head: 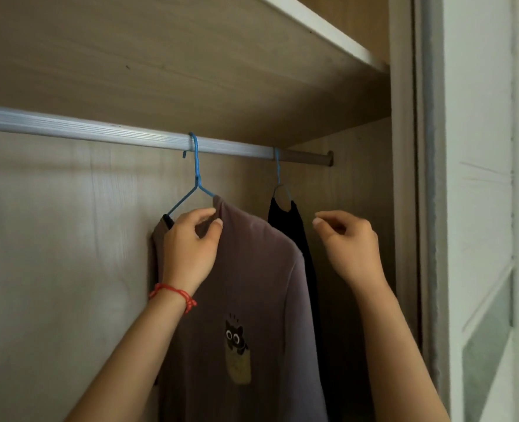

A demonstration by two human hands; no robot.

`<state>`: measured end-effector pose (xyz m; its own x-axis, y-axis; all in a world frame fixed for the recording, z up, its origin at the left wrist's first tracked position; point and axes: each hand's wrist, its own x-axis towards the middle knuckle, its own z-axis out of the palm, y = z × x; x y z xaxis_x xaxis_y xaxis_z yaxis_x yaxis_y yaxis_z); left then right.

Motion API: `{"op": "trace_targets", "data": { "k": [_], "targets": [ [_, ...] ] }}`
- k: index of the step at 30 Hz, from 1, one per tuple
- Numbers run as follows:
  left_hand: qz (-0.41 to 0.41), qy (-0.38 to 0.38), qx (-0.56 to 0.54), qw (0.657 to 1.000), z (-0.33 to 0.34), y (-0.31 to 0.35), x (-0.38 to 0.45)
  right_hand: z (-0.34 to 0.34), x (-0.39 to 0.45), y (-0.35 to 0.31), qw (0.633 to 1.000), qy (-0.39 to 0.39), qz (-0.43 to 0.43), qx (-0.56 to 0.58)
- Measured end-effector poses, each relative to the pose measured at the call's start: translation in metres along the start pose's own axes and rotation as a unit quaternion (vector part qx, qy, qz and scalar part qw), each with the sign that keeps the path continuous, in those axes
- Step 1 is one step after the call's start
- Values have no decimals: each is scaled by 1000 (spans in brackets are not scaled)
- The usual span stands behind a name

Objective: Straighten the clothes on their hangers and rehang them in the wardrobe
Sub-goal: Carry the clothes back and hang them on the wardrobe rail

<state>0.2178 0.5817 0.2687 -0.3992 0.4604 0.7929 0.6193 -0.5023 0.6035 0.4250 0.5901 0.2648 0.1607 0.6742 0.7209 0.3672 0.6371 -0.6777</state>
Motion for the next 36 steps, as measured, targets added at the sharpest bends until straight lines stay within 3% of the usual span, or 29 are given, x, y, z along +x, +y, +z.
{"op": "trace_targets", "data": {
  "k": [4,9,17,21,25,30,33,36],
  "targets": [
    [-2,-46,-17,999,-2,-14,-30,-13,-33,-2,1000,21,-9,1],
    [-63,-106,-14,992,-11,-42,-73,-23,-77,14,1000,28,-3,-3],
    [-192,-122,28,973,-34,-99,-165,-26,-141,83,994,-77,72,41],
    [-290,-119,43,949,-44,-124,-223,-17,-183,132,972,-182,129,79],
    [-394,-83,73,913,-61,-143,-295,-5,-221,191,925,-300,222,78],
    [-521,26,79,850,-91,-149,-407,25,-282,252,808,-462,360,60],
    [-607,87,57,787,-115,-136,-471,46,-326,266,743,-556,371,19],
    [-667,165,37,726,-139,-122,-528,63,-367,263,702,-621,348,-7]
  ]
}}
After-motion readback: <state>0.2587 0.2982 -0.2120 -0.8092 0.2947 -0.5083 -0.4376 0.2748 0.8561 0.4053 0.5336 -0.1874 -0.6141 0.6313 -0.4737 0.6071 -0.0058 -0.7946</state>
